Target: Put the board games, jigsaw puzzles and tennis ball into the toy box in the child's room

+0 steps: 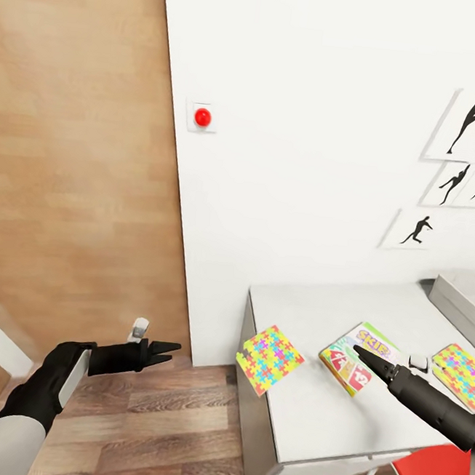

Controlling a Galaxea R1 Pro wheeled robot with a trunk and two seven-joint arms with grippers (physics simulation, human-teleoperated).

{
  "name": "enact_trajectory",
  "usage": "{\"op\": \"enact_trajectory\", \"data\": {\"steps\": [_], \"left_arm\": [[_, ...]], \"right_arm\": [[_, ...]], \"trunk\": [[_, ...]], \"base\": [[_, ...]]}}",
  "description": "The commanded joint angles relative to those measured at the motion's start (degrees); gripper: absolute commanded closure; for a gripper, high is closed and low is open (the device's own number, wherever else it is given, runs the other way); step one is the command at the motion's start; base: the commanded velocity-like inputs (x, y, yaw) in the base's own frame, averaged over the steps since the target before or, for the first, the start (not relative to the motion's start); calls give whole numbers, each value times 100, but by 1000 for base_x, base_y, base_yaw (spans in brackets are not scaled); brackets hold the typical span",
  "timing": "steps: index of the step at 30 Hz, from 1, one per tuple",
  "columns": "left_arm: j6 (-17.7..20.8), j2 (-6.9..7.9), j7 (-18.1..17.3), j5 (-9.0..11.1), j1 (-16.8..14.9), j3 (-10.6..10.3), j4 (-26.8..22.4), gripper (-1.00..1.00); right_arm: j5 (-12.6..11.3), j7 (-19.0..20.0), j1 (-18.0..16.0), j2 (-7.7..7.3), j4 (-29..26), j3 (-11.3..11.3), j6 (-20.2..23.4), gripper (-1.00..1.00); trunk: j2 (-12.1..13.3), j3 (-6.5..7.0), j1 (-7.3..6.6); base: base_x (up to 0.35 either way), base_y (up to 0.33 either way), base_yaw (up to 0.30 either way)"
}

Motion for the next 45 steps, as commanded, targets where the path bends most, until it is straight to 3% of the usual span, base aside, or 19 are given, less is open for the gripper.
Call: {"op": "enact_trajectory", "data": {"steps": [1, 26, 45], "left_arm": [[37, -2, -8, 13, -4, 2, -2, -100], [37, -25, -1, 13, -4, -8, -7, -100], [-115, -28, -10, 13, -4, -9, -7, -100]], "right_arm": [[-5, 13, -6, -1, 0, -4, 31, -100], [-5, 13, -8, 12, -1, -27, 31, -100], [27, 13, -8, 51, 0, -24, 31, -100]], "trunk": [[-11, -11, 1], [-11, 46, 1], [-11, 47, 1]], "base": [[-191, -73, -8], [-33, -17, -51], [54, -39, -1]]}}
